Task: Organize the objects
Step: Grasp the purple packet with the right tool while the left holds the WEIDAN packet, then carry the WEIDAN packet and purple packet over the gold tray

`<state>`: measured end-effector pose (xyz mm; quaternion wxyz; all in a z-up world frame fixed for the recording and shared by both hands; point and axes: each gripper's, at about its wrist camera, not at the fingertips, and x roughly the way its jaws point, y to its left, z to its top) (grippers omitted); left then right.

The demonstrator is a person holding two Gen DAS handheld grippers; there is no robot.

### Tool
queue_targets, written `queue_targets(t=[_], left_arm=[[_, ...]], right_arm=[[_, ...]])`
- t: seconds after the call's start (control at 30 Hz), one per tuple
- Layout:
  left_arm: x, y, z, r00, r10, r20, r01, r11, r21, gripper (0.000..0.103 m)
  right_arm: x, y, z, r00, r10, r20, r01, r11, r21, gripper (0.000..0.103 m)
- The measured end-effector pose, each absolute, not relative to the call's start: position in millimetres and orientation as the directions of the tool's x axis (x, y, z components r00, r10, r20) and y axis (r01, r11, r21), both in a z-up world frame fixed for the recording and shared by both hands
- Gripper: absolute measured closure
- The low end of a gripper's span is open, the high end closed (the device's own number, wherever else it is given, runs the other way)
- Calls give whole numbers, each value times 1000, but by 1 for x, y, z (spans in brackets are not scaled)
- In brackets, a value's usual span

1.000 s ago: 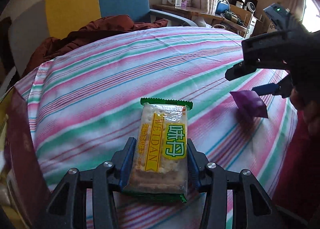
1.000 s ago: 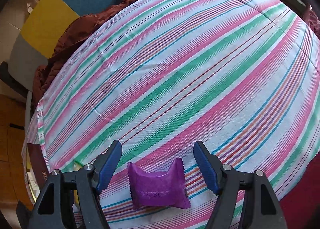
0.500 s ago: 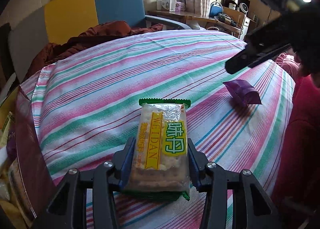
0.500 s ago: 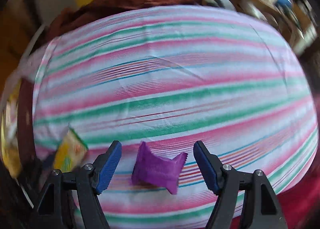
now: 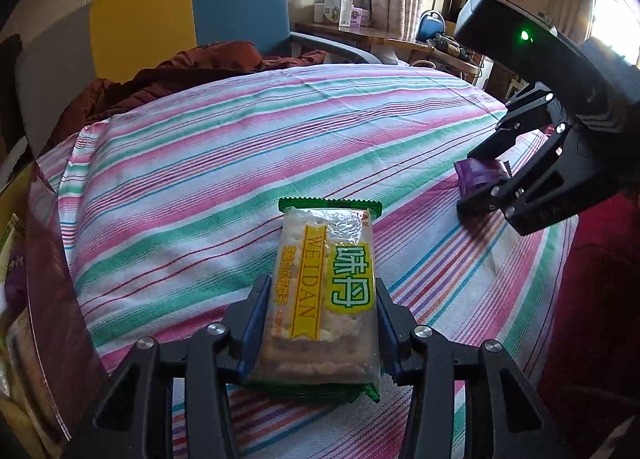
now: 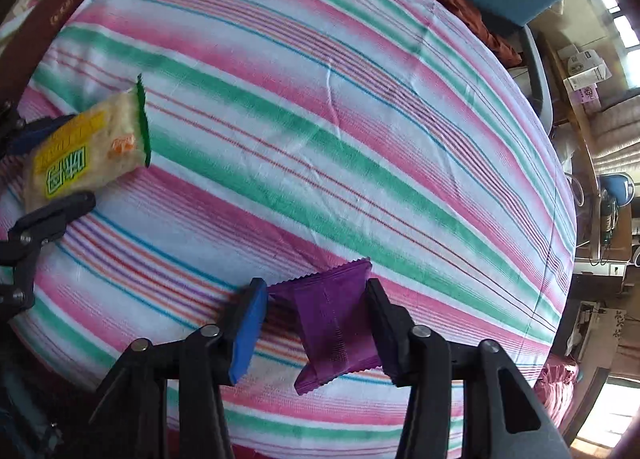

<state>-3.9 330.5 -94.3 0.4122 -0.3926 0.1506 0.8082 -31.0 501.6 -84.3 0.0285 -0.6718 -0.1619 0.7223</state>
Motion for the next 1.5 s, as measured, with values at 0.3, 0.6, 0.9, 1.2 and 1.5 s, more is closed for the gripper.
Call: queue_targets(t=[0.3, 0.6, 0.9, 1.2, 1.5], left_arm=[[-2, 330, -94, -354, 550, -757, -785, -614, -79, 54], [-2, 329, -94, -336, 564, -755, -794, -601, -95, 47], [-3, 340, -91, -306, 542, -783, -803, -589, -94, 33], [-12, 348, -87, -328, 491, -807, -798, -601, -42, 55], [1, 311, -41, -423, 500, -756, -735, -677, -36, 55]], right_arm=[[-49, 540, -74, -155, 89, -984, -113, -991, -72, 53], [-58, 535, -88, -269, 109, -957, -274, -961, -32, 53], [-58, 529, -100, -279, 133, -951, -253, -966, -61, 52], [-60, 531, -95, -311, 137, -940, -233, -970, -64, 54], [-58, 527, -88, -355, 121, -927, -216, -975, -45, 54]])
